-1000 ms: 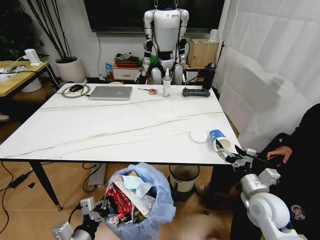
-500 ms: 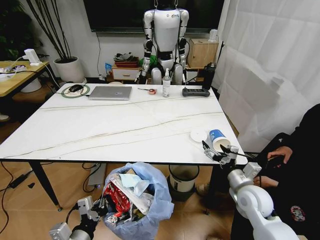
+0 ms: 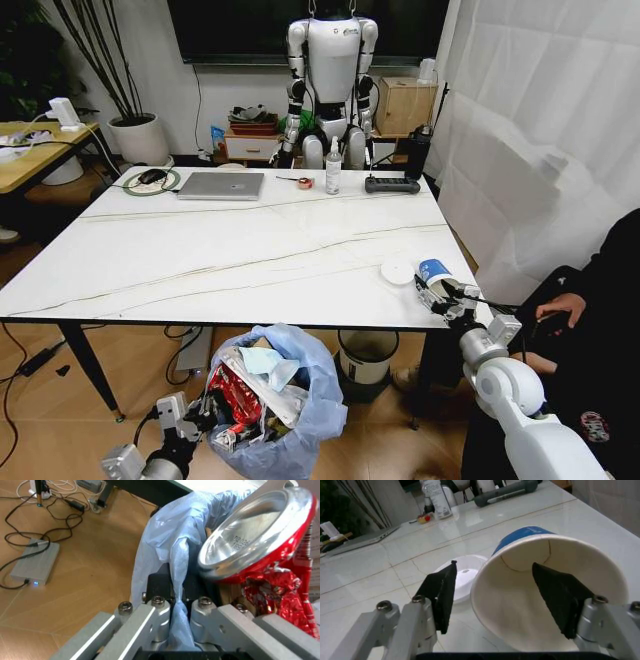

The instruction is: Pick up the trash bin and place the trash from the table into it.

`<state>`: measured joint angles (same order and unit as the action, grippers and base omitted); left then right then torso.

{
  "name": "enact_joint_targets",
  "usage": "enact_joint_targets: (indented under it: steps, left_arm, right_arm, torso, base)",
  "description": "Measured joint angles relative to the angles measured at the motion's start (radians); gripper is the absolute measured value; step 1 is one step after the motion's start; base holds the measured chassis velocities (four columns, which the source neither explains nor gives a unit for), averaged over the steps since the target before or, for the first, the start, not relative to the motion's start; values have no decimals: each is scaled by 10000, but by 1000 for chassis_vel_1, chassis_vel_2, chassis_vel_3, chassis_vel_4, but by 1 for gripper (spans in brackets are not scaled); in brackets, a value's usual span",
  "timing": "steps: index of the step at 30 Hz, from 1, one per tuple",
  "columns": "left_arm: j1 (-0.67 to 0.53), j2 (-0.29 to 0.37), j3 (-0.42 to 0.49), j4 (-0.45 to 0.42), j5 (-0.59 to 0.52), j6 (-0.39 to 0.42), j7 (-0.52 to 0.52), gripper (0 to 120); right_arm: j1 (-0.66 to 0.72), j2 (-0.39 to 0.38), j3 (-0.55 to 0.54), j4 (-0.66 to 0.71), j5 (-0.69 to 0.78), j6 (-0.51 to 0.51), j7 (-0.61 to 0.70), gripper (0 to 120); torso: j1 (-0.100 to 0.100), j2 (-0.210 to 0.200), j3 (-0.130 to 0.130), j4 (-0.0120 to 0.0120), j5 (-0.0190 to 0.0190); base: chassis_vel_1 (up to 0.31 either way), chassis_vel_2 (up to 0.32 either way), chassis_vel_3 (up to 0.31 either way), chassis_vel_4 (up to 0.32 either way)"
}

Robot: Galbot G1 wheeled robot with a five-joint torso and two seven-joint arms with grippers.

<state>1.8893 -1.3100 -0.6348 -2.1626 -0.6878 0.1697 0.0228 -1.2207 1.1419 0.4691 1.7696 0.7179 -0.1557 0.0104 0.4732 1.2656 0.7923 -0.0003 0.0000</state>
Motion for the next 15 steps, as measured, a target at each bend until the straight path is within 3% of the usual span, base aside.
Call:
enact_joint_targets:
  steps: [15]
  left_arm:
    - [-18, 31, 12, -14, -35, 3, -6, 0]
  right_arm:
    - [-73, 86, 1, -19, -174, 43, -45, 1]
  torso:
    - [0, 0, 0, 0, 0]
  base:
    - [0, 0, 0, 0]
